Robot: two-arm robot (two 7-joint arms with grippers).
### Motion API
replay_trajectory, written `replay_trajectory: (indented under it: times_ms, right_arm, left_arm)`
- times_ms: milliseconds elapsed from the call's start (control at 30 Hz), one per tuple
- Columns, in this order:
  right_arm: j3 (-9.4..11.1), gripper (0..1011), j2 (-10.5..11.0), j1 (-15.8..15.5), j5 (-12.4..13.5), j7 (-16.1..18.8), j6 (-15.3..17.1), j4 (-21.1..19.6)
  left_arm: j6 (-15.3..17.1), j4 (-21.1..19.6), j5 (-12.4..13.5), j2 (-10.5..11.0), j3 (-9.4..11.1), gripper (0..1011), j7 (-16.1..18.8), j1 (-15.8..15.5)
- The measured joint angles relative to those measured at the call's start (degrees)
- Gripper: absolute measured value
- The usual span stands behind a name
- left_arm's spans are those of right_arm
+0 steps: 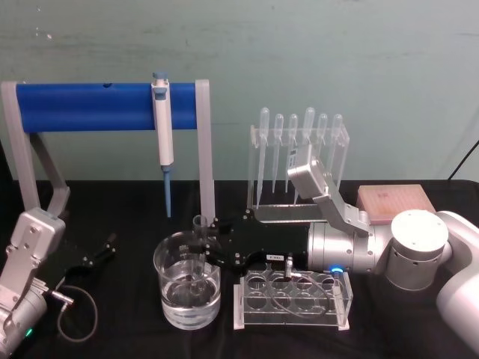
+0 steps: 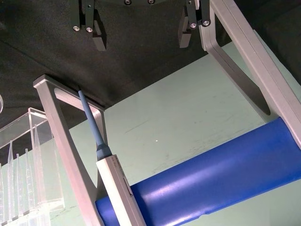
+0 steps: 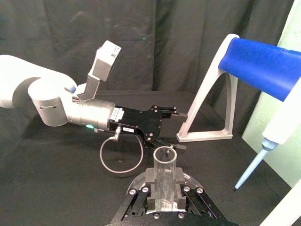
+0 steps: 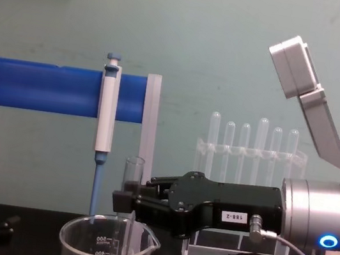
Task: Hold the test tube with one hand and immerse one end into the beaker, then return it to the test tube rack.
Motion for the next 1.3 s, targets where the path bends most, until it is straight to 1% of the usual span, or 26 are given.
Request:
replay_trajectory:
  times_ms: [200,367,533,600,767,933,1033,1267,1300]
  right_arm:
    - [0.00,239,-0.16,0.10,0.00,0.21,-0.11,0.32]
    - [-0.40,239,-1.23,1.21,0.00,2.14,-1.06,1.74]
    - [-0.47,239,-1.36,1.77,0.19,2.85,-0.94,1.47]
    - [-0.48,239,-1.23,1.99,0.35,2.99,-0.59,0.75]
    - [-0.52,239,-0.33,2.37,0.43,2.96,0.58,-1.51]
    - [-0.32,241,0.81,2.59,1.10,2.92,1.91,-4.17]
    - [0.03,241,2.20,2.73,1.85,2.59,3.33,-6.90]
    - [0.59,241,4.40,2.85,3.06,1.79,5.18,-10.88]
    - [0.74,239,5.03,2.83,3.32,1.52,5.59,-11.83]
  left_arm:
    - [0.00,0.00,0.00,0.00,0.00,1000,0.00,0.00]
    - [0.00,0.00,0.00,0.00,0.00,1000,0.00,0.00]
    - [0.00,0.00,0.00,0.00,0.00,1000,0.00,0.00]
    - [0.00,0.00,0.00,0.00,0.00,1000,0.00,0.00]
    - [0.00,0.00,0.00,0.00,0.00,1000,0.00,0.00]
    - [0.00,0.00,0.00,0.00,0.00,1000,0.00,0.00]
    - [0.00,0.00,0.00,0.00,0.00,1000,0.00,0.00]
    - [0.00,0.00,0.00,0.00,0.00,1000,0.00,0.00]
    - [0.00,0.00,0.00,0.00,-0.01,1000,0.00,0.00]
